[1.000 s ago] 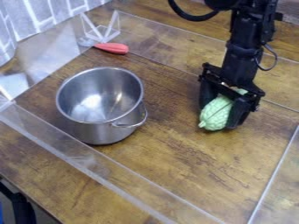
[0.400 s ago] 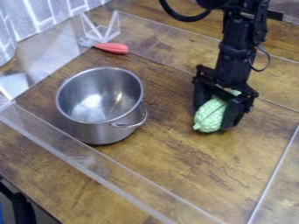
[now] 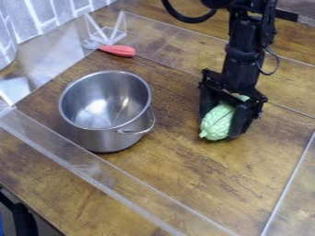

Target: Put the green object in the silver pot

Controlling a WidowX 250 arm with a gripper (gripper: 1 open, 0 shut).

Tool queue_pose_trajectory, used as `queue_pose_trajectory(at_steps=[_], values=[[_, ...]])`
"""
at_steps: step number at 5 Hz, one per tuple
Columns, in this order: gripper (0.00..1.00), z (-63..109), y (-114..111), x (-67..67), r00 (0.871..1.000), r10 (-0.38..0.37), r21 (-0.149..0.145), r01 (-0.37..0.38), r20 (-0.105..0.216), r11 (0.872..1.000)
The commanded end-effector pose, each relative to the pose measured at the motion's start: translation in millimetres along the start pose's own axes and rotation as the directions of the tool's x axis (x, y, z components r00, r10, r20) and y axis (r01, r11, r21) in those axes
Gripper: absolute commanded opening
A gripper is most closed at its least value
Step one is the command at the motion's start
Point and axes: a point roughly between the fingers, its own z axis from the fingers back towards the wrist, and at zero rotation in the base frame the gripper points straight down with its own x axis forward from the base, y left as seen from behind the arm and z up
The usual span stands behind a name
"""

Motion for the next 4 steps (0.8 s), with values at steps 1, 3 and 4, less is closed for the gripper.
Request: queue_pose_trajectory(at_steps=[1,3,4], values=[[0.00,34.1,11,-4.1,0.995,0.028,0.000,-0.028,0.094,1.000],[0.00,52.7,11,-13.3,0.991,0.020,-0.004,-0.020,0.129,1.000],[0.00,61.4,12,-17.8,0.989,0.018,-0.007,-0.017,0.145,1.000]])
